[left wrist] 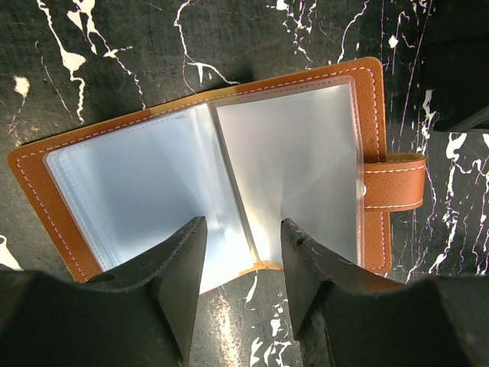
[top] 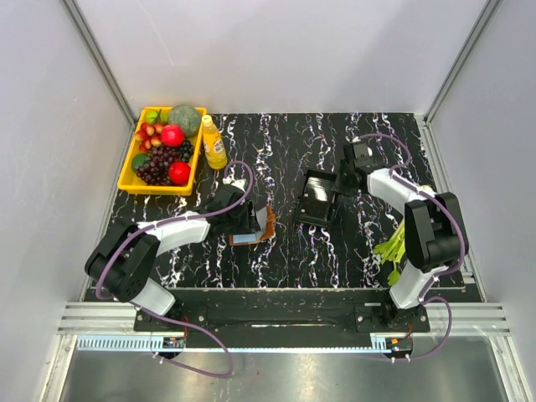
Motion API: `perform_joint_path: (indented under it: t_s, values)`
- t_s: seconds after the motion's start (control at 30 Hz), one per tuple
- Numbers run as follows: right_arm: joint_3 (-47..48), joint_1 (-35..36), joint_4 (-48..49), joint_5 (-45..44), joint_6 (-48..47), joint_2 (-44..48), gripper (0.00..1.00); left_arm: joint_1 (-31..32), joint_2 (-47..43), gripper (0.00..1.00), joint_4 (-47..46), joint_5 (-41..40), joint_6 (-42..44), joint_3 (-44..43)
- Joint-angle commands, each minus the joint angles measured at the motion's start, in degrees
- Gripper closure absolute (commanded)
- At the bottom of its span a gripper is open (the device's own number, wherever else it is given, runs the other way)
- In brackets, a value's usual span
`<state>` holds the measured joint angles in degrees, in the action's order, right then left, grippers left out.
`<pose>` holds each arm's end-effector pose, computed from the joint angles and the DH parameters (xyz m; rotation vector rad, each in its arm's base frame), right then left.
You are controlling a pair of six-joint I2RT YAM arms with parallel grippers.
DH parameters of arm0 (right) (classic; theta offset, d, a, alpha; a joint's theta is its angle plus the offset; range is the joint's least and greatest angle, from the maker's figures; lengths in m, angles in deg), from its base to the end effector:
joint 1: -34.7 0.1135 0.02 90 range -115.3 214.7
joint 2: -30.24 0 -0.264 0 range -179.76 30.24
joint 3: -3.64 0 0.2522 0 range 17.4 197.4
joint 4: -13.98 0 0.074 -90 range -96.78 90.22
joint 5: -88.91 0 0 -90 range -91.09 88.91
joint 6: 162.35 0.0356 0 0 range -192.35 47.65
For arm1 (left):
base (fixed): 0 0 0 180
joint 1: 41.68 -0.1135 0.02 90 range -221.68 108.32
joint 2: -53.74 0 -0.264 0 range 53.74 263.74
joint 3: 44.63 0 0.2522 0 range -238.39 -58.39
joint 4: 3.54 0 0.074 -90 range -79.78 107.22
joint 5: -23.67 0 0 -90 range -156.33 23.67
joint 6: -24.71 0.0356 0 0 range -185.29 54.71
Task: Put the credit cards into the card holder
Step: Move the storage box to the center of the board.
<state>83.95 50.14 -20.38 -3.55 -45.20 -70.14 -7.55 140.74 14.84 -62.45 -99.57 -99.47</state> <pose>0.3553 0.0965 0.1975 0.2762 2.5222 0.2448 0.2381 -0.1643 0.1583 0.0276 2.5468 -0.5848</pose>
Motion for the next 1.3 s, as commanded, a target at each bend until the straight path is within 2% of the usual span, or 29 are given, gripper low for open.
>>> perform_joint_path:
  t_s: [0.0,0.13,0.2,0.3,0.37,0.57,0.7,0.8,0.9,1.07,1.17,1.2,1.27]
  values:
    - [-6.2,0.3,2.1,0.3,12.2,7.3,0.82,0.1,-0.3,0.52,2.0,-1.6,1.3,-1.7]
    - [-13.6,1.3,6.5,0.8,21.1,11.8,0.87,0.1,0.2,0.52,2.4,-1.6,1.9,-2.2]
    - [-16.0,3.8,6.0,-2.3,24.5,14.8,0.88,0.1,0.5,0.52,2.5,-1.3,2.1,-2.4]
    - [-18.5,8.8,5.0,-9.5,30.5,19.2,0.84,0.1,0.5,0.52,2.7,-1.3,2.4,-2.3]
    - [-20.1,10.1,4.6,-10.5,34.4,21.5,0.8,0.1,0.5,0.52,2.7,-1.7,2.3,-2.2]
    - [-24.3,11.8,2.8,-18.9,40.2,27.3,0.82,0.1,0.7,0.52,2.5,-1.6,2.1,-2.1]
    - [-23.3,11.6,4.3,-27.2,38.1,28.4,0.83,0.1,0.9,0.52,2.6,-1.5,2.0,-2.4]
    - [-20.5,11.7,3.4,-27.9,36.8,26.3,0.81,0.1,1.0,0.52,2.8,-1.8,2.1,-2.6]
    - [-19.7,11.7,3.5,-28.1,36.6,24.1,0.7,0.1,1.0,0.52,2.9,-1.9,1.9,-2.9]
    - [-20.0,11.6,3.7,-27.5,32.7,24.3,0.62,0.1,1.0,0.52,2.9,-1.6,1.7,-3.0]
    - [-20.1,11.5,3.9,-27.2,25.7,26.7,0.57,0.1,0.9,0.52,3.1,-1.6,1.9,-3.0]
    - [-20.1,11.5,3.8,-27.6,23.2,27.9,0.45,0.1,0.8,0.52,3.3,-1.7,1.9,-3.2]
    - [-19.2,11.5,4.2,-26.8,15.0,30.7,0.39,0.1,0.5,0.52,3.3,-1.8,2.2,-3.1]
